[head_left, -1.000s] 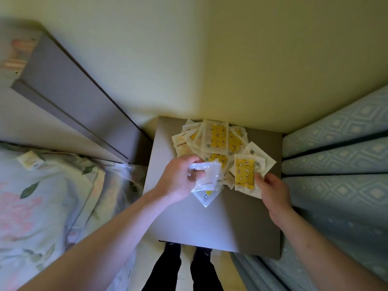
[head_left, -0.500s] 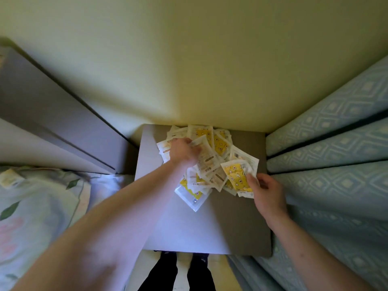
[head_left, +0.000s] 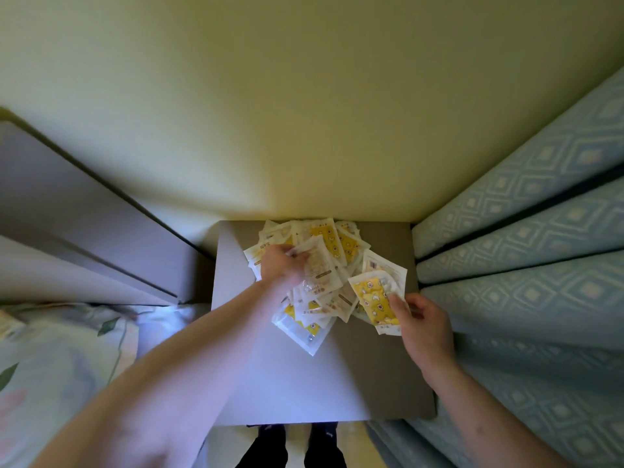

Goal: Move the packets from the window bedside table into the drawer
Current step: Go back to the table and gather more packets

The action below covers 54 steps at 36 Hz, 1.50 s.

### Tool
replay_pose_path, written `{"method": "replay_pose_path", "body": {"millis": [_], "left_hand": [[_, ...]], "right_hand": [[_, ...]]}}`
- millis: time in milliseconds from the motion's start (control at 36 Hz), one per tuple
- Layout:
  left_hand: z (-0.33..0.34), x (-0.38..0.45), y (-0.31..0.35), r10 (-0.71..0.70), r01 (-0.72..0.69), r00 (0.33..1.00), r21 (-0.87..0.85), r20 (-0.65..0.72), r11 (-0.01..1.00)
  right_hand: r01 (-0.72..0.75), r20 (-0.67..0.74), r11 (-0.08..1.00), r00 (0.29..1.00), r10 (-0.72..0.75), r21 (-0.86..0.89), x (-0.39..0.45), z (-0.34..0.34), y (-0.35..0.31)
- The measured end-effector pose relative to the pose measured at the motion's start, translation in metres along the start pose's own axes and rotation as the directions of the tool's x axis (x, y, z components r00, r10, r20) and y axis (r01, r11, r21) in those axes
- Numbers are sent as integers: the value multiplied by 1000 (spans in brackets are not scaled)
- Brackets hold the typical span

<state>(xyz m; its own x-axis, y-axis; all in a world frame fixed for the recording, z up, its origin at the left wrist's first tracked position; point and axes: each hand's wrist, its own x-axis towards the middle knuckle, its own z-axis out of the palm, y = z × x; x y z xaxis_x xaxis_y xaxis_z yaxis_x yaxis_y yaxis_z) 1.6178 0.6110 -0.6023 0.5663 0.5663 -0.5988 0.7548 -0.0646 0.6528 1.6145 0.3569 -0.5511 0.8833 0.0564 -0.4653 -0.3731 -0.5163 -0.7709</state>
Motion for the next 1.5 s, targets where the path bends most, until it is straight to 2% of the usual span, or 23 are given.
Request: {"method": "replay_pose_path", "body": {"millis": [111, 444, 556, 778, 889, 1056, 1278, 1417, 1500], "left_hand": [[5, 0, 1, -27, 26, 1000, -133, -5, 991], [26, 4, 24, 78, -77, 997, -140, -1, 987], [33, 12, 25, 80, -80, 996, -22, 31, 997], [42, 18, 21, 217, -223, 975, 277, 51, 935], [48, 23, 25, 300, -316, 949, 294, 101, 902], [57, 30, 35, 338, -388, 920, 339, 198, 857], [65, 26, 42, 413, -447, 892, 481, 181, 754], [68, 25, 44, 424, -469, 881, 495, 208, 732], [73, 27, 50, 457, -522, 852, 486, 255, 701]], "right_hand": [[-11, -11, 1000, 1000, 11, 18, -3, 2, 1], [-35, -44, 998, 998, 37, 45, -8, 11, 10], [-52, -67, 998, 996, 55, 47, -4, 12, 13], [-55, -93, 998, 994, 59, 44, -4, 2, 16], [-60, -111, 997, 992, 65, 49, -3, -5, 19], [-72, -139, 995, 987, 81, 69, -1, -11, 28], [-96, -124, 992, 987, 106, 87, 0, -13, 43], [-108, -145, 988, 982, 124, 114, 1, -17, 41], [-123, -155, 983, 977, 143, 137, 5, -20, 41]]}}
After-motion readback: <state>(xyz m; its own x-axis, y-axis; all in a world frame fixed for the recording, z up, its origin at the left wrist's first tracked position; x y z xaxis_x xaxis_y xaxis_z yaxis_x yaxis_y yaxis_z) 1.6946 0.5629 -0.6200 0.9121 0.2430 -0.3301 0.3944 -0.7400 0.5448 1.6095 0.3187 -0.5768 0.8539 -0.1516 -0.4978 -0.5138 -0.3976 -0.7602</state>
